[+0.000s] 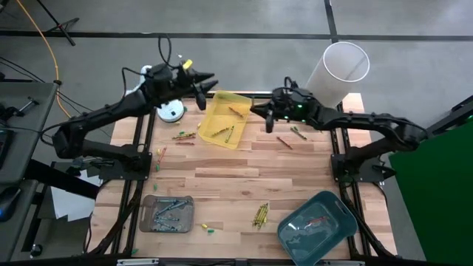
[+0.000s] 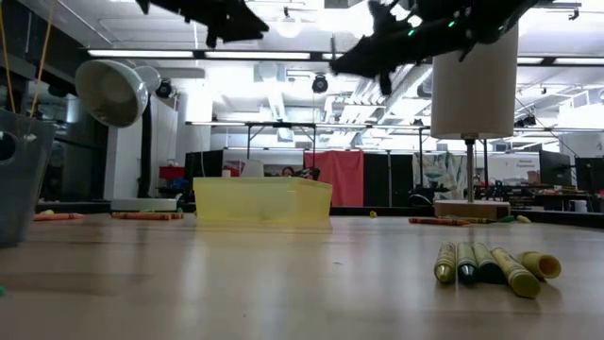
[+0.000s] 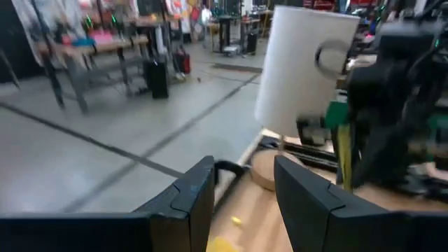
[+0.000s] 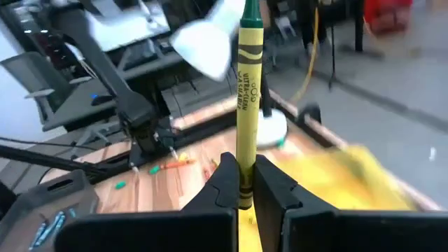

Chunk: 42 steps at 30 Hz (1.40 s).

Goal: Sort crayons
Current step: Adjust the green crayon in the yellow bin, then remove the orange crayon from the yellow bin to the green bin

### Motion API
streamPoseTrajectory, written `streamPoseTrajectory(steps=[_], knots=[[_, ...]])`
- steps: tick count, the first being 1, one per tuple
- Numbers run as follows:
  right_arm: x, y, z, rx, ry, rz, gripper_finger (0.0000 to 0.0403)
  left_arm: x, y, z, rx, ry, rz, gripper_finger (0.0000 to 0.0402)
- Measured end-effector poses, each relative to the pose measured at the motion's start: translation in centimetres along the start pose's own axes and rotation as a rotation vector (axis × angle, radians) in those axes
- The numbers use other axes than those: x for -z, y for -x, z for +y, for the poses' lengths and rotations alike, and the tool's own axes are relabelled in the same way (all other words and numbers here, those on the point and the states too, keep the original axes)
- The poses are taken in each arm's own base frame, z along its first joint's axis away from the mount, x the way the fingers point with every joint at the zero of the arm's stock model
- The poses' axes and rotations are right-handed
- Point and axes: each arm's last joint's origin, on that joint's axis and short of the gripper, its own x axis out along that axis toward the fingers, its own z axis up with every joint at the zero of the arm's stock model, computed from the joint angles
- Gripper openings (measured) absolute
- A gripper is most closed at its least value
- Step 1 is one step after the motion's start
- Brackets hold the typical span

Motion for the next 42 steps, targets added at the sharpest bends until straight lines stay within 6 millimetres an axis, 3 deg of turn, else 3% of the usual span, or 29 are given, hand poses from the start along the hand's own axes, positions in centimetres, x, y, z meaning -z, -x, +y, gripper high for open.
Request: streamPoseTrajectory(steps=[4, 12, 19, 23, 32, 38, 42], knots=[[1.2, -3.6, -0.6, 0.027, -0.141, 0.074, 0.0006, -1.1, 0.4, 1.4, -0.03, -0.044, 0.037, 0.0134], [3.7, -11.9, -1.7, 0.165, -0.387, 0.288, 0.0007, 0.0, 1.0, 3.9, 0.076, 0.077, 0.134, 0.0134], [6.9, -16.3, -1.6, 0.246, -0.535, 0.508, 0.0007, 0.9, 1.4, 4.6, 0.062, 0.113, 0.222, 0.0134], [7.6, -17.3, -1.0, 0.195, -0.575, 0.567, 0.0007, 1.2, 1.5, 4.6, 0.061, 0.135, 0.255, 0.0134], [7.8, -17.1, -0.7, 0.072, -0.607, 0.653, 0.0024, 1.2, 1.4, 4.6, 0.045, 0.181, 0.256, 0.0134], [8.0, -16.9, -0.7, 0.077, -0.594, 0.678, 0.0103, 1.2, 1.4, 4.6, 0.042, 0.2, 0.256, 0.0134], [6.8, -16.3, -1.0, 0.046, -0.527, 0.659, 0.0161, 1.2, 1.4, 4.6, 0.04, 0.208, 0.256, 0.0134]])
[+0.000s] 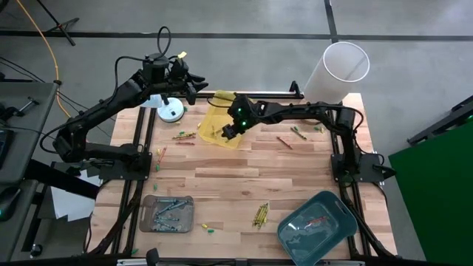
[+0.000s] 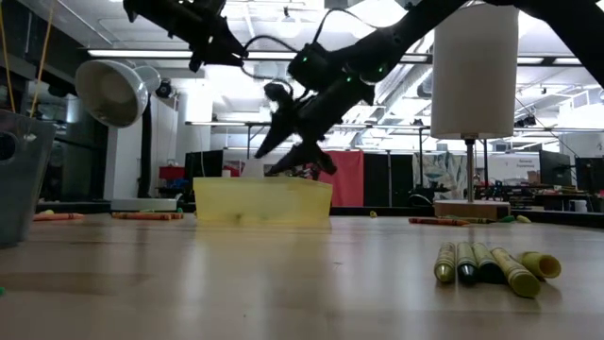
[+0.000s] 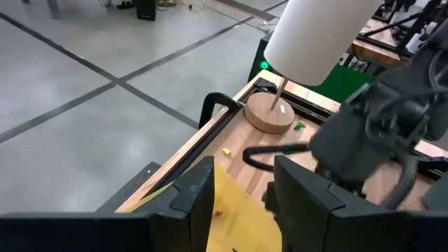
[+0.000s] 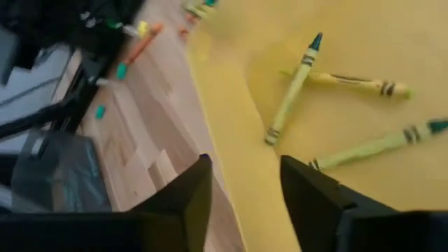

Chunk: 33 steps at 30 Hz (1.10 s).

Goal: Sort crayons
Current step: Remove the orange crayon from the yellow bin to the green bin

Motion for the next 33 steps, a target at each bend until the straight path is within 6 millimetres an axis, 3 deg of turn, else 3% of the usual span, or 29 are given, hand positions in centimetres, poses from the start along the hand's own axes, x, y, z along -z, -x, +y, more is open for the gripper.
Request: streamPoseTrajectory(steps=[4, 10, 15, 18, 21, 26, 33], knots=[[-1.6, 4.1, 0.5, 0.003, 0.128, -0.049, 0.0193, -0.1, -0.1, 0.0, 0.001, -0.003, -0.008, 0.0134], [-2.7, 13.9, 0.9, 0.201, 0.275, -0.143, 0.0194, 0.2, -1.6, 0.2, 0.101, -0.053, 0.006, 0.0133], [-2.2, 20.5, 1.9, 0.288, 0.286, -0.252, 0.0193, 1.5, -6.2, -0.1, 0.249, -0.103, 0.18, 0.0133], [-1.7, 23.1, 2.9, 0.308, 0.284, -0.331, 0.0193, 2.7, -9.7, -0.9, 0.273, -0.272, 0.344, 0.0133], [-1.3, 24.7, 3.7, 0.326, 0.282, -0.39, 0.0193, 4.4, -13.3, -1.4, 0.238, -0.492, 0.481, 0.0133], [-0.7, 25.2, 4.3, 0.324, 0.28, -0.398, 0.0193, 7.7, -18.2, -1.2, 0.209, -0.784, 0.622, 0.0133], [-0.1, 23.9, 4.5, 0.329, 0.285, -0.318, 0.0193, 11.1, -22.1, -0.4, 0.239, -0.856, 0.633, 0.0133]])
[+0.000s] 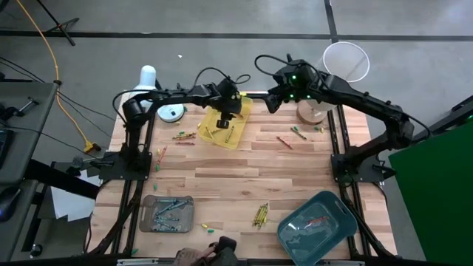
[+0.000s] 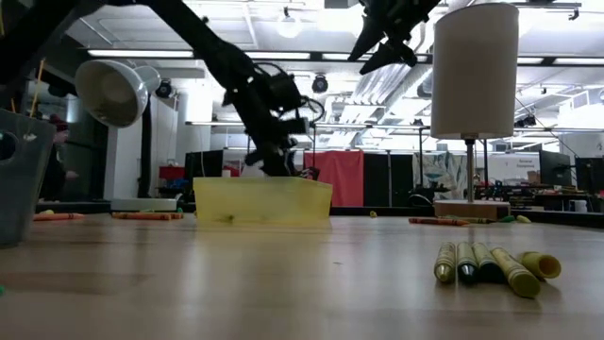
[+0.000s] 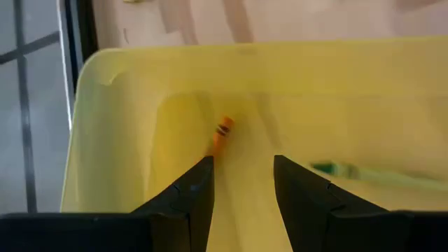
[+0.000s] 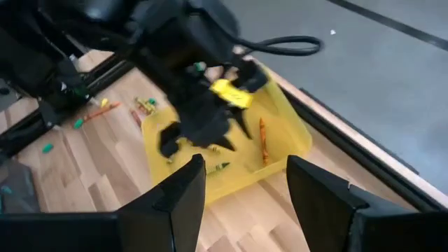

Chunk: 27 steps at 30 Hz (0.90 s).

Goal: Sort crayons
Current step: Remove the orange crayon from the yellow bin to the green bin

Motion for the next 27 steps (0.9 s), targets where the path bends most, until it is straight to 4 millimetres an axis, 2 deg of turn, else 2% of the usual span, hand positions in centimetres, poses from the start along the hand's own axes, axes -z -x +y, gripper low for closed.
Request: streamPoseTrajectory(steps=[8, 14, 22, 27], knots=[[0.7, -1.2, 1.3, -0.023, 0.004, 0.054, 0.0193, 0.9, -3.0, 0.1, -0.016, 0.014, 0.013, 0.0133], [1.2, -1.3, 2.4, -0.049, 0.01, 0.068, 0.0192, 2.3, -4.3, 0.4, 0.004, 0.071, 0.039, 0.0133], [1.5, -1.2, 3.4, -0.073, 0.002, 0.077, 0.0192, 2.8, -4.8, 0.6, 0.023, 0.151, 0.033, 0.0133], [1.6, -1.2, 3.7, -0.082, 0.014, 0.079, 0.0192, 2.2, -3.2, 0.6, 0.009, 0.156, 0.033, 0.0133]])
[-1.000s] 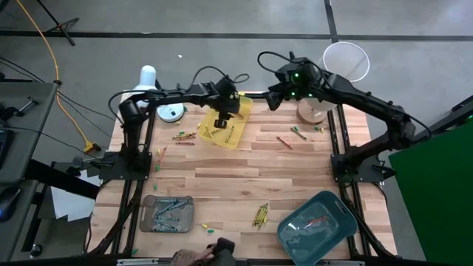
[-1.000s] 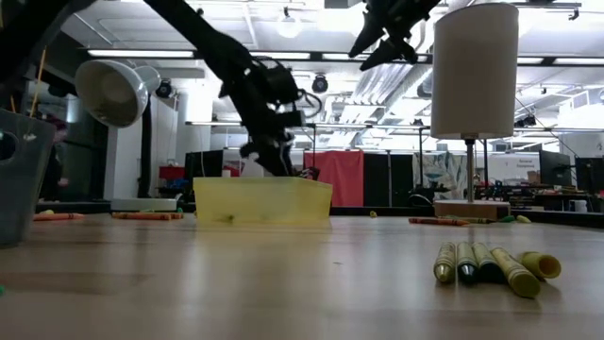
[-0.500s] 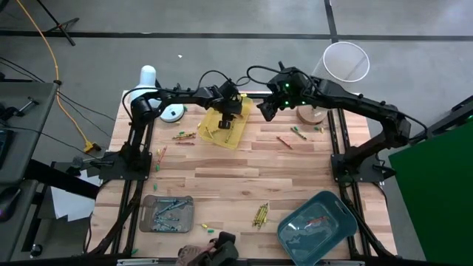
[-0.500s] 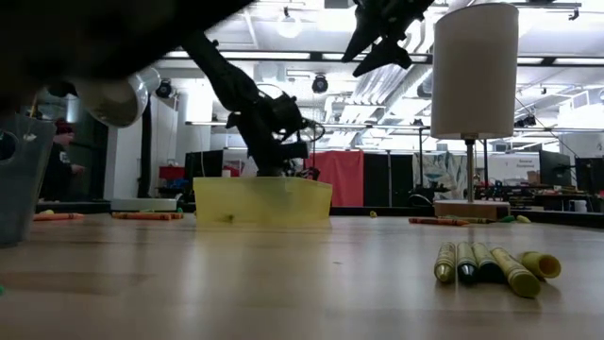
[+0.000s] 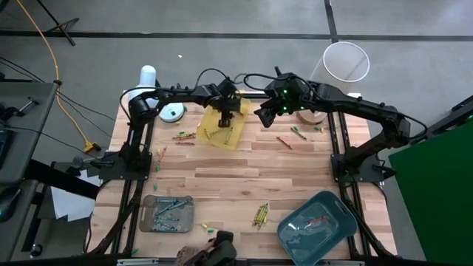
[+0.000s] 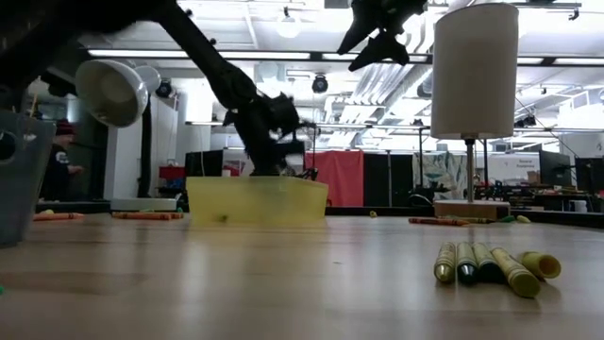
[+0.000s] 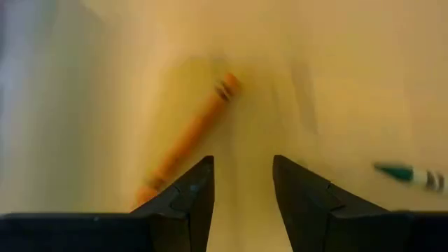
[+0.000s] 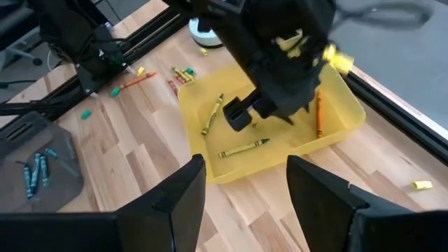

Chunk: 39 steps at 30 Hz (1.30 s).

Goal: Sort crayons
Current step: Remove the orange crayon from the yellow bin to the green bin

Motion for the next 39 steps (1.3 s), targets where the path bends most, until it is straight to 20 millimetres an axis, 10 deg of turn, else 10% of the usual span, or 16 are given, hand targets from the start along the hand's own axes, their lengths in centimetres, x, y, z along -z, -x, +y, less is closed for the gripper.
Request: streamPoseTrajectory(steps=[10, 39], knots=[[0.0, 0.0, 0.0, 0.001, 0.0, -0.001, 0.0192, 0.3, 1.2, 3.0, -0.045, 0.148, -0.188, 0.0133], [0.0, 0.0, 0.0, 0.0, -0.007, -0.004, 0.0192, 2.0, -1.4, 2.2, 0.033, 0.179, -0.075, 0.0133]])
